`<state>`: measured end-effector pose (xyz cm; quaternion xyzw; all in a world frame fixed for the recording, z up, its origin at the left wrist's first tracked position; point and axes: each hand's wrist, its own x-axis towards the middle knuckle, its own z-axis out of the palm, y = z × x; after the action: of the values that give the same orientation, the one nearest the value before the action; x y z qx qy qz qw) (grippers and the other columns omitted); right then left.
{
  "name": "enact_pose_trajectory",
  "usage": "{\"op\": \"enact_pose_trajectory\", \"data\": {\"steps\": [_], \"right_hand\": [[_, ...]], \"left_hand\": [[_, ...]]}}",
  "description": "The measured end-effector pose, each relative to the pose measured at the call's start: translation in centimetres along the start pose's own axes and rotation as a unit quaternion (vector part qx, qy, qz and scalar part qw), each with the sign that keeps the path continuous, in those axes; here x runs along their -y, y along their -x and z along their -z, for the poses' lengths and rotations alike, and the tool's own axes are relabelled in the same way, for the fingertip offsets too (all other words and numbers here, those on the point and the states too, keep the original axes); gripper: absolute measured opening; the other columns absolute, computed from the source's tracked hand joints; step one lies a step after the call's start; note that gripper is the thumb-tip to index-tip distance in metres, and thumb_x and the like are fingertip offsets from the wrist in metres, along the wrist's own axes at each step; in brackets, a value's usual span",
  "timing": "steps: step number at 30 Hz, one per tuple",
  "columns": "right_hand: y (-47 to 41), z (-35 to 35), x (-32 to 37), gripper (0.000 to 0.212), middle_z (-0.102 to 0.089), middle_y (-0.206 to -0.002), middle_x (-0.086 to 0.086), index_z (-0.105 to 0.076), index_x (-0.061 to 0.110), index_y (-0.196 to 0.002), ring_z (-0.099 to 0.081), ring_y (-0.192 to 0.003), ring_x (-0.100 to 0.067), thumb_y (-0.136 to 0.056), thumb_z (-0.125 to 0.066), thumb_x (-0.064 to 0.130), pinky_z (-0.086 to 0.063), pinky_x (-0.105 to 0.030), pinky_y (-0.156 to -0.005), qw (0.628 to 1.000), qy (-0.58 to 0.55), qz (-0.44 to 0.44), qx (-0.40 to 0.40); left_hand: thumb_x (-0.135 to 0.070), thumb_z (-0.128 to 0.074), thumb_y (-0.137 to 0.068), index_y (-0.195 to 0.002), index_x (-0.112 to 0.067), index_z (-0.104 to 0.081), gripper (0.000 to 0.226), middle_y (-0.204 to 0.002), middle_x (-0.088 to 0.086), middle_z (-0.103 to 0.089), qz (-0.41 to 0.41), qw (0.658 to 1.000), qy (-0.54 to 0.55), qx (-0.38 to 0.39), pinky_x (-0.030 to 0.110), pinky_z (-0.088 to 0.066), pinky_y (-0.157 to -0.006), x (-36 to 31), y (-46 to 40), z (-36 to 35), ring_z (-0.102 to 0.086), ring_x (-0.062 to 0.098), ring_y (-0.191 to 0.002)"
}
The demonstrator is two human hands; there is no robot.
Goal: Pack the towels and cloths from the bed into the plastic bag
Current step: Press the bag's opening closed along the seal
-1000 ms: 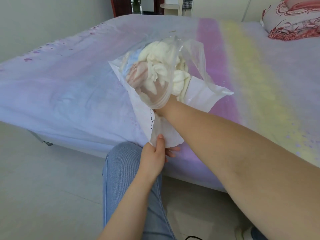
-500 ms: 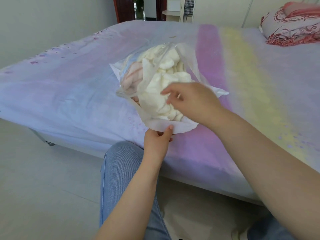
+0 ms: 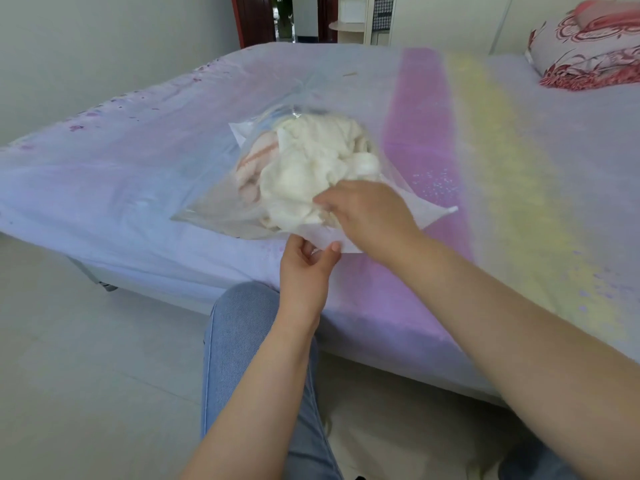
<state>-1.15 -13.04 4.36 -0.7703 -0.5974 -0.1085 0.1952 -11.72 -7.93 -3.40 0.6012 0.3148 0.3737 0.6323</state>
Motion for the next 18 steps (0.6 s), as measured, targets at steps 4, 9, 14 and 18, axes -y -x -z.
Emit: {"op": "enact_pose_trajectory", "data": {"steps": [4, 9, 14, 18], "right_hand": [[2.3, -2.4, 1.7, 0.033, -0.066, -0.106, -0.003, -0.063, 0.019, -0.121, -0.059, -0.102, -0.026, -0.089, -0.055, 0.015, -0.05, -0.041, -0.079, 0.999, -0.045, -0.02, -0.008], [4.4, -4.1, 3.2, 0.027, -0.066, -0.099, -0.004, -0.056, 0.014, -0.119, -0.058, -0.093, -0.026, -0.095, -0.045, 0.017, -0.036, -0.032, -0.064, 0.995, -0.064, -0.046, -0.053], [6.6, -3.9, 2.8, 0.026, -0.069, -0.112, 0.007, -0.062, 0.026, -0.117, -0.062, -0.104, -0.015, -0.092, -0.053, 0.025, -0.049, -0.035, -0.089, 0.954, -0.257, -0.145, -0.049], [7.5, -2.3, -2.3, 0.033, -0.057, -0.119, -0.009, -0.059, 0.012, -0.116, -0.05, -0.112, -0.029, -0.09, -0.056, 0.033, -0.039, -0.034, -0.095, 0.915, -0.085, -0.306, -0.25]], "left_hand": [[-0.02, -0.066, -0.081, -0.1, -0.011, -0.056, 0.023, -0.092, 0.007, -0.063, -0.008, 0.992, 0.123, 0.041, 0.038, -0.054, -0.087, 0.2, 0.5, 0.5, -0.063, 0.019, -0.092], [-0.039, -0.066, -0.087, -0.079, -0.006, -0.055, 0.036, -0.071, 0.006, -0.062, 0.052, 0.983, 0.17, -0.047, 0.025, -0.051, -0.062, -0.4, 0.4, 0.3, -0.063, 0.014, -0.068], [-0.018, -0.061, -0.094, -0.064, -0.013, -0.049, 0.033, -0.056, 0.001, -0.053, 0.059, 0.977, 0.139, -0.148, 0.026, -0.045, -0.053, -0.1, -0.6, -0.1, -0.052, 0.014, -0.055], [-0.014, -0.062, -0.093, -0.101, -0.004, -0.061, 0.012, -0.089, 0.009, -0.066, 0.064, 0.97, 0.195, -0.134, 0.032, -0.056, -0.07, 0.3, -1.4, 0.1, -0.064, 0.02, -0.081]]}}
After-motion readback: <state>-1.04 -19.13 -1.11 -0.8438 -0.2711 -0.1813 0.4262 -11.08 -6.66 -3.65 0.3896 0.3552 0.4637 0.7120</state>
